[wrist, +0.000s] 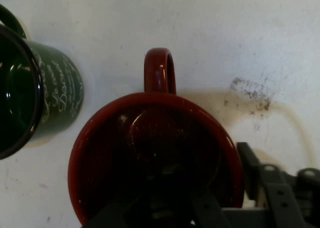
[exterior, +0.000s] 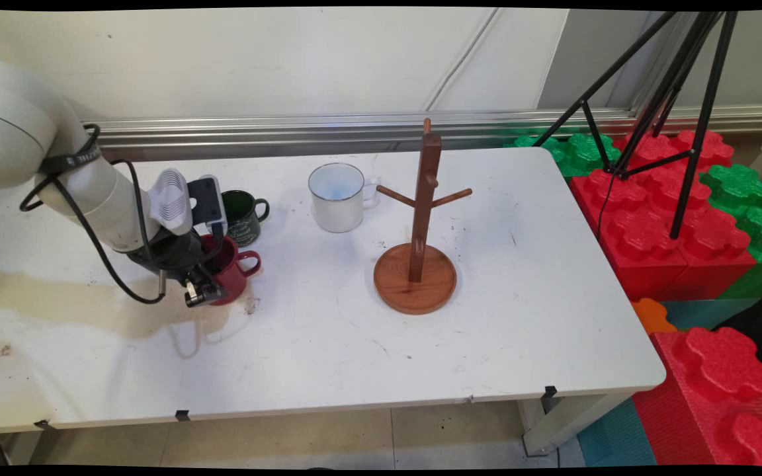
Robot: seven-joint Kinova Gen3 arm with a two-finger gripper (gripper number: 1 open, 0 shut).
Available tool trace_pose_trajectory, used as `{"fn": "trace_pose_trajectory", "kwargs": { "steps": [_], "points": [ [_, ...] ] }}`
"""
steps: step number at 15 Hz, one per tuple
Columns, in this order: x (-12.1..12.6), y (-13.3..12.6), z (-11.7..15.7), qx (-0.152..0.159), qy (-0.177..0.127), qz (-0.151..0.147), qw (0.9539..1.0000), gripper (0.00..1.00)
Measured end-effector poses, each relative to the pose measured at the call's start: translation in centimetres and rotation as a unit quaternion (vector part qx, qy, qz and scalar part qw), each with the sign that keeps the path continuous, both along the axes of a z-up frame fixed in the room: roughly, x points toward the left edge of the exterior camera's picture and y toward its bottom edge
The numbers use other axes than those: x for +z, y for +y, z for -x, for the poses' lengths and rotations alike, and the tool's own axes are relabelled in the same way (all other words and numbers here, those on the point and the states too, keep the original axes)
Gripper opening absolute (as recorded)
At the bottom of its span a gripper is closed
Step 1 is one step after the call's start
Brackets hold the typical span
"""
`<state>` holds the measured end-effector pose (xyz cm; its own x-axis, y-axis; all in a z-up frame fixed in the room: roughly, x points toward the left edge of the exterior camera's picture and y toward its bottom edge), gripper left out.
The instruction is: Pick up the red mug from the rack, then place the picked object on the table
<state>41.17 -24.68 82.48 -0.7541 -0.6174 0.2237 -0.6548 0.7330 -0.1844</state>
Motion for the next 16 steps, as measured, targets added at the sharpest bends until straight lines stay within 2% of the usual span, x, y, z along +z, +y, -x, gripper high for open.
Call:
{"fn": "trace_pose_trajectory", "kwargs": {
  "steps": [6, 10, 13, 16],
  "points": [
    [-0.1, 0.3, 0.2, -0.007, -0.012, 0.001, 0.9999, 0.0],
    [1.2, 1.2, 0.3, -0.01, -0.006, 0.012, 0.9999, 0.0],
    [2.7, 2.2, 0.3, -0.015, 0.017, 0.024, 0.9995, 0.0],
    [4.6, 3.3, 0.4, -0.027, 0.057, 0.038, 0.9973, 0.0]
  ]
}}
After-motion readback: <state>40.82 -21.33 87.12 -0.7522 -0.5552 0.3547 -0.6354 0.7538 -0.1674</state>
